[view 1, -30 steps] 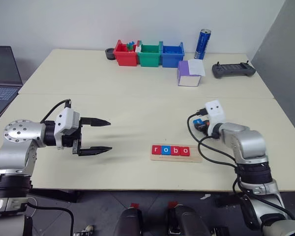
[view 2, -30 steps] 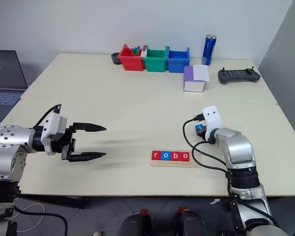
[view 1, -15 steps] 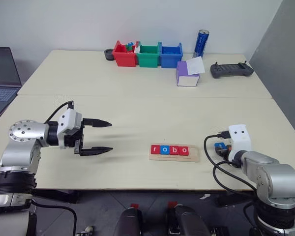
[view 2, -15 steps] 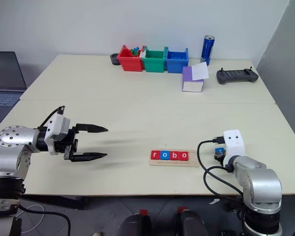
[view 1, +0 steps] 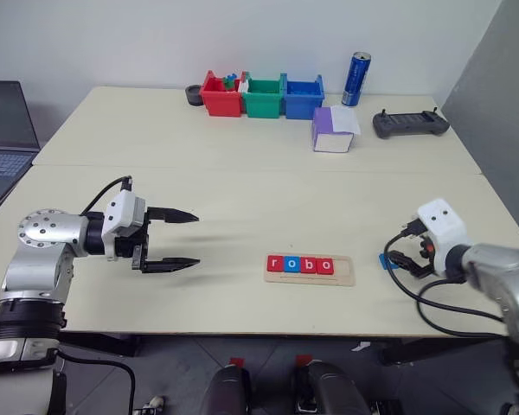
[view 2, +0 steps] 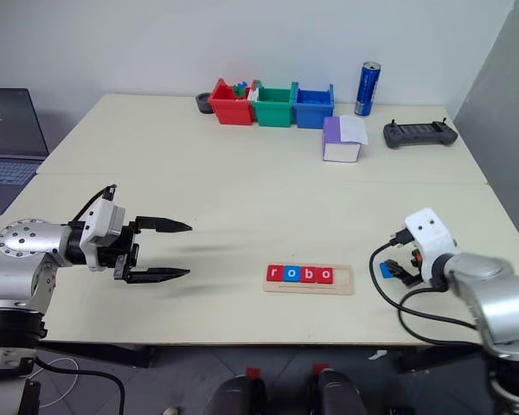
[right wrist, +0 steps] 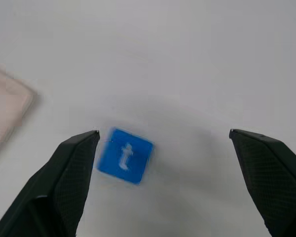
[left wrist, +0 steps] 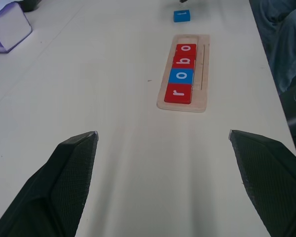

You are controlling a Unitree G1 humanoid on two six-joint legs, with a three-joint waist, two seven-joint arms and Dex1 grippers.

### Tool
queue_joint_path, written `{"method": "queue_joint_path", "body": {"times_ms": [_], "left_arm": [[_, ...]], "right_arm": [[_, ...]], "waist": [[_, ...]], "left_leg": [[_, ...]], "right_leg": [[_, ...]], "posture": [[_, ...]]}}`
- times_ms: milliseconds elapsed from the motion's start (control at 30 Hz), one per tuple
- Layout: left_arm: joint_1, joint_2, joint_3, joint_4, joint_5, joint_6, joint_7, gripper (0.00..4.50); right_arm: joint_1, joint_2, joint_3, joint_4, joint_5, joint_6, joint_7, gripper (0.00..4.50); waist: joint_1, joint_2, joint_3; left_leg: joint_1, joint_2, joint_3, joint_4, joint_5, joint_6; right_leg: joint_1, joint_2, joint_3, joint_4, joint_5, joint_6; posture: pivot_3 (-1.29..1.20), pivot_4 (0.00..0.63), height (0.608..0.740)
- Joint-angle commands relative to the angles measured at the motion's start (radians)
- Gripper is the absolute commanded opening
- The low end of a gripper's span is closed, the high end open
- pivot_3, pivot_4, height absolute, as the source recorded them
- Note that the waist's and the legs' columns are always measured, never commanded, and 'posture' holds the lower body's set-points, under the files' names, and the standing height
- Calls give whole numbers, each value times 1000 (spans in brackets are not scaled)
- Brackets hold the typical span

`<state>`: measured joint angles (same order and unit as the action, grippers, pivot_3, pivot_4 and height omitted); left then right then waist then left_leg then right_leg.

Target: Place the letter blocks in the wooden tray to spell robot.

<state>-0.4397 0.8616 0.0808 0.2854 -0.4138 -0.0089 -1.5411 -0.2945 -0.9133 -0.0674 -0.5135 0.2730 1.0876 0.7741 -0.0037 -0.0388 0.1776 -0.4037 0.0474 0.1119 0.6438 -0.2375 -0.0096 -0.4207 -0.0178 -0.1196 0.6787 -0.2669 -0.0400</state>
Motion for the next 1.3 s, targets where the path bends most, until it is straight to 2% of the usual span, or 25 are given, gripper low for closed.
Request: {"method": "queue_joint_path", "body": {"times_ms": [33, 133, 233, 400, 567, 867, 967, 1067, 1200, 1300], "left_arm": [[2, 2, 15, -28, -14, -1, -3, 4500], [9, 7, 20, -33, -10, -4, 1, 4500], [23, 11, 25, -44, -7, -8, 11, 4500], [49, 17, 34, -71, -13, 2, 21, 4500], [54, 24, 39, -79, -15, 7, 27, 4500], [67, 37, 49, -99, -16, 17, 35, 4500], [69, 44, 54, -104, -16, 23, 33, 4500], [65, 50, 57, -105, -17, 28, 31, 4500], [69, 54, 56, -110, -19, 30, 32, 4500], [66, 55, 55, -108, -18, 31, 32, 4500]], "right_arm": [[-14, -120, 28, 172, 22, -385, 318, 4490], [-77, -162, 79, 372, 3, -611, 488, 4490], [-176, -147, 188, 583, -83, -812, 599, 4490], [-285, -99, 289, 778, -164, -962, 697, 4490], [-339, -59, 335, 926, -235, -1081, 714, 4490], [-376, 14, 362, 1093, -309, -1187, 706, 4490], [-382, 28, 369, 1131, -321, -1210, 714, 3910], [-395, 29, 374, 1143, -334, -1223, 718, 2945], [-408, 18, 373, 1080, -340, -1141, 737, 1479], [-398, 4, 368, 952, -338, -1029, 757, 1465]], "waist": [[1, 0, 0], [0, 0, 0], [-2, 0, 0], [2, 0, 0], [3, 0, 1], [2, 0, 1], [1, 0, 1], [1, 0, 0], [1, 0, 0], [2, 1, 1]], "left_leg": [[0, 0, 0, 0, 0, 0], [0, 0, 0, 1, 0, 0], [1, 0, 1, 1, 0, 0], [1, 1, 2, 1, 0, 0], [1, 0, 2, 2, 0, -1], [2, 1, 3, 2, 1, -2], [3, 1, 3, 2, 1, -2], [4, 1, 3, 2, 1, -1], [4, 1, 3, 3, 1, -1], [3, 1, 3, 2, 1, -2]], "right_leg": [[0, 0, 0, 0, 0, 0], [0, 0, 0, 0, 0, 0], [1, 0, 1, 1, 0, 0], [0, 0, 0, 2, 0, 0], [0, -1, 1, 2, 0, 0], [1, -1, 1, 3, 0, 0], [2, -1, 1, 3, 0, 0], [2, -1, 1, 3, 0, 0], [2, -1, 1, 4, 0, 0], [2, -1, 1, 4, 0, 0]], "posture": [[0, 150, 740], [0, 150, 740], [0, 150, 740], [0, 150, 740], [0, 150, 740], [0, 150, 740], [0, 150, 740], [0, 150, 740], [0, 150, 740], [0, 150, 740]]}}
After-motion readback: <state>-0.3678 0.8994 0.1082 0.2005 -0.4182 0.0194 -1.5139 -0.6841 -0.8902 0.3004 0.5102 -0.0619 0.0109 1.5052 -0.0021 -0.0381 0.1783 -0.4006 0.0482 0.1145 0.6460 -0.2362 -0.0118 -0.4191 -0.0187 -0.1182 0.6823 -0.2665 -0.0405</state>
